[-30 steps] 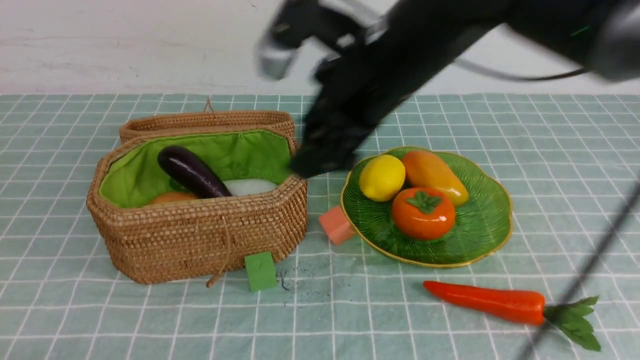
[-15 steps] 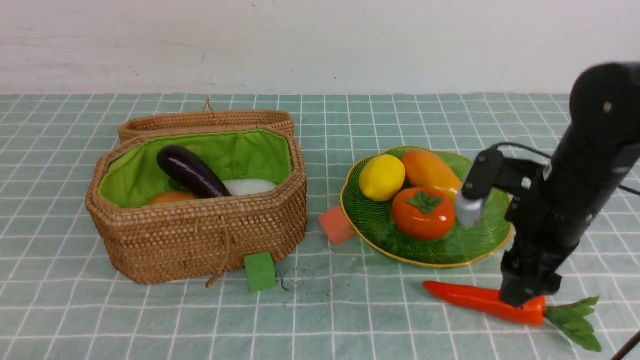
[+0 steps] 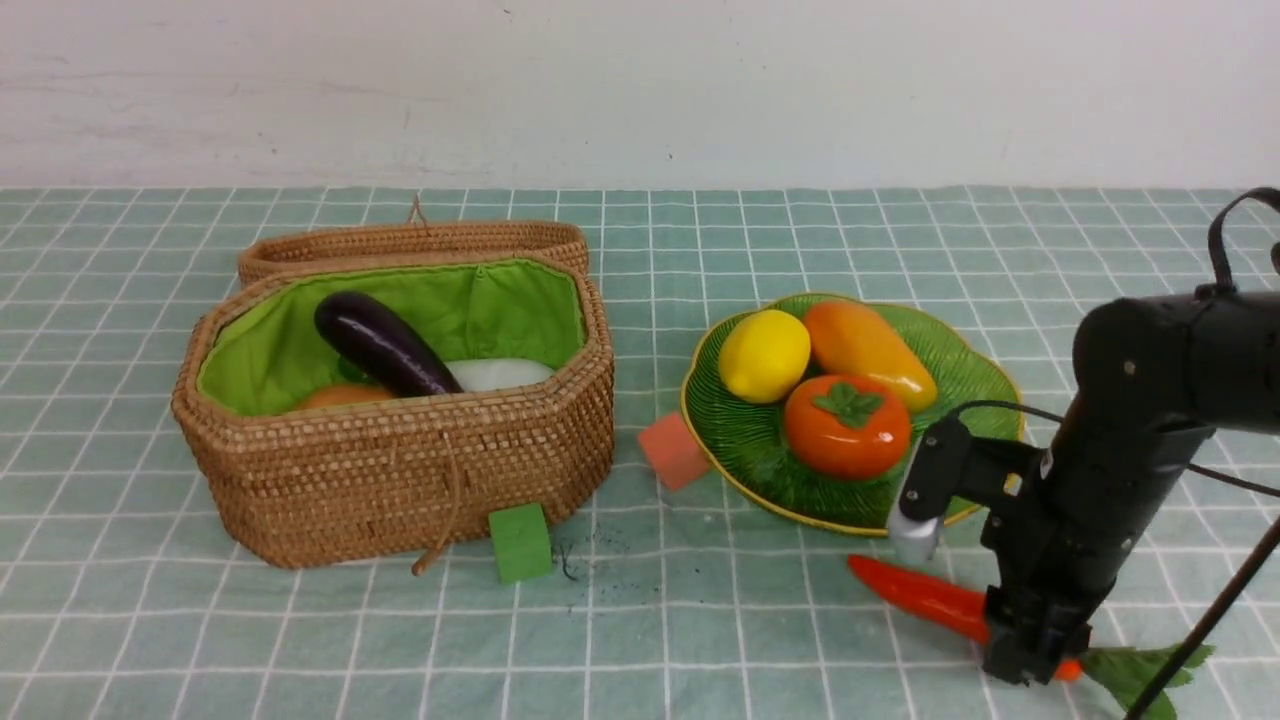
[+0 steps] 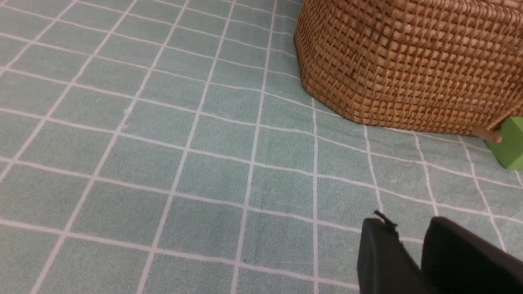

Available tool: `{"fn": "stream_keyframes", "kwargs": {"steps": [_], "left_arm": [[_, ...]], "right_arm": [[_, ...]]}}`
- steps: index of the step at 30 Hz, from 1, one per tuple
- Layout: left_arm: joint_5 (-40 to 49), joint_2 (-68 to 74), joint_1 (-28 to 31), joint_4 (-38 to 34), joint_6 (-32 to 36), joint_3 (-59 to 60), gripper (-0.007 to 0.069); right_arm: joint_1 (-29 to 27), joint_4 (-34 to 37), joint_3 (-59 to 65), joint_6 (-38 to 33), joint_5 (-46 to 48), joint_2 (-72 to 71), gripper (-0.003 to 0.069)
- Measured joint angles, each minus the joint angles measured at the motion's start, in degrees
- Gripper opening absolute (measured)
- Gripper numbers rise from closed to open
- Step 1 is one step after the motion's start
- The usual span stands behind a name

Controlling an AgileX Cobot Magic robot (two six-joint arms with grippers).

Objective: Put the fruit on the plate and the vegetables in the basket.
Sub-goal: Use the right arm to grab a carrot and put it into the left basket

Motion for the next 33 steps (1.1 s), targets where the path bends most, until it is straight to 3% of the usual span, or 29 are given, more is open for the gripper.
{"fn": "stream_keyframes", "kwargs": {"steps": [3,9,13,15,16,22,30,33], "left_arm": [[0.0,0.0,0.0,0.0,0.0,0.0,0.0157],[0.0,0.0,0.0,0.0,0.0,0.0,0.0162],[0.0,0.0,0.0,0.0,0.0,0.0,0.0165],[0.0,0.0,0.0,0.0,0.0,0.0,0.0166],[0.0,0.0,0.0,0.0,0.0,0.0,0.0165],[0.0,0.0,0.0,0.0,0.0,0.0,0.0173],[0.0,0.0,0.0,0.0,0.0,0.0,0.0173],[0.0,0.0,0.0,0.0,0.0,0.0,0.0175]], "right_arm": [[0.7,1.8,-3.5,-0.9,6.3,-1.1,0.0360],[9.8,18.2,-8.8,-3.2,8.6,-3.6,0.0360],[18.7,29.2,-14.7,-7.2,-3.2,-3.3,0.0360],[20.2,30.9,-17.0,-7.4,-7.3,-2.9,0.0360],[21.7,33.4,-21.0,-7.4,-14.0,-1.8,0.0360],[22.2,40.0,-34.6,-7.6,-32.8,7.1,0.0360],[22.2,41.7,-42.5,-7.4,-36.6,19.0,0.0368],[22.2,42.4,-42.7,-6.5,-36.2,20.6,0.0479]]}}
